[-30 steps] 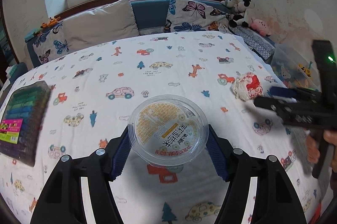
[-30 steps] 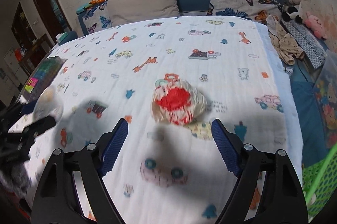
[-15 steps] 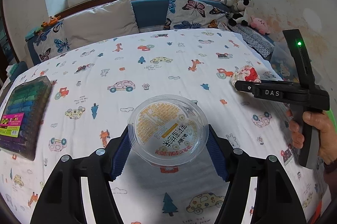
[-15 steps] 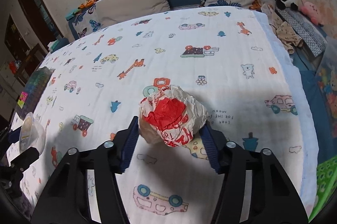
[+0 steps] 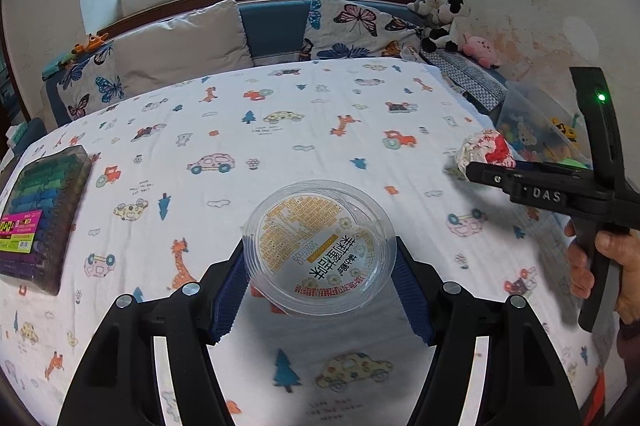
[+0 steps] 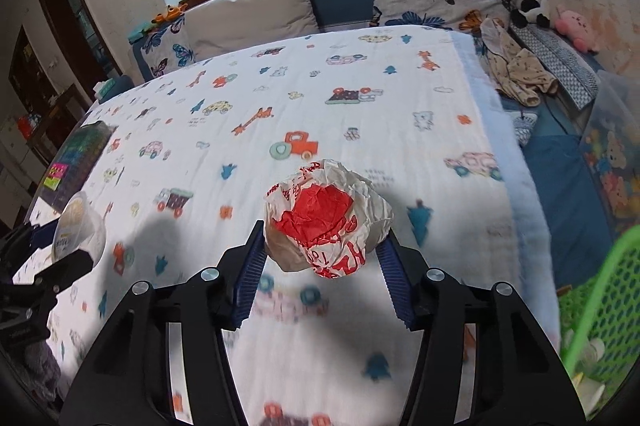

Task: Collect trash
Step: 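Carry the tub and wrapper in both tools over to the green basket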

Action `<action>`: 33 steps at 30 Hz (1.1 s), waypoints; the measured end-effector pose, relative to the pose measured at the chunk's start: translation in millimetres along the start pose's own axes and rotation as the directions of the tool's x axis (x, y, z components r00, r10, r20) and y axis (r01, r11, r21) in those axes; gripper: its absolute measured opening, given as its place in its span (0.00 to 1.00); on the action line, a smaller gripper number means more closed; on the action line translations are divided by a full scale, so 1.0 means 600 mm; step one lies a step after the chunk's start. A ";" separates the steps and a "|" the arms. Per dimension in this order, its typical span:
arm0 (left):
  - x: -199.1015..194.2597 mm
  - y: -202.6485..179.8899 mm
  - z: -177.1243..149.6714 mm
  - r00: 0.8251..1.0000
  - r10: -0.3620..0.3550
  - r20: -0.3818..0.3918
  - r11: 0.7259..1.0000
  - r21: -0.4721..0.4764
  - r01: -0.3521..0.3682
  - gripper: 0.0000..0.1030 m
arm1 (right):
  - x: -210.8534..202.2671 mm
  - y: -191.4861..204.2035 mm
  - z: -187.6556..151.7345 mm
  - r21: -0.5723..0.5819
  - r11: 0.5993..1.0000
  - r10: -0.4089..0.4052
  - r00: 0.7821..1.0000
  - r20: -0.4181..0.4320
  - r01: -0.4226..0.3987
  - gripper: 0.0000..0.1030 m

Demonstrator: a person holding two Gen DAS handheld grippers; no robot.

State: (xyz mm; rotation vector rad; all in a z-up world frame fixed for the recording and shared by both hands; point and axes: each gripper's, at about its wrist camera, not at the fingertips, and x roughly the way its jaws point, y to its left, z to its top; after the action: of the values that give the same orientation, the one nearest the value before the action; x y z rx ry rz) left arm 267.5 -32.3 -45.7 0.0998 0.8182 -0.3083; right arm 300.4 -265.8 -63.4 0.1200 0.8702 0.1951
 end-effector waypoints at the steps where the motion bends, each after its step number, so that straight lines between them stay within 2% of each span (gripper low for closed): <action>1: -0.003 -0.005 -0.001 1.000 -0.002 0.001 1.000 0.003 0.002 0.63 | -0.011 -0.001 -0.007 -0.001 1.000 -0.001 1.000 0.001 0.001 0.54; 20: -0.050 -0.127 -0.028 0.994 -0.112 0.017 0.992 0.063 0.110 0.63 | -0.167 -0.043 -0.115 0.033 0.998 -0.047 0.998 0.040 0.046 0.54; 33: -0.063 -0.215 -0.023 0.983 -0.181 0.020 0.976 0.130 0.177 0.63 | -0.247 -0.114 -0.182 0.075 0.987 -0.147 0.988 0.046 0.143 0.54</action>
State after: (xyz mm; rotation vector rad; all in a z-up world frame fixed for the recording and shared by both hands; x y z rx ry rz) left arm 193.5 -143.5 -23.3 0.1415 0.7770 -0.5315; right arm 131.8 -362.0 -35.2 0.1272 0.8311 0.0248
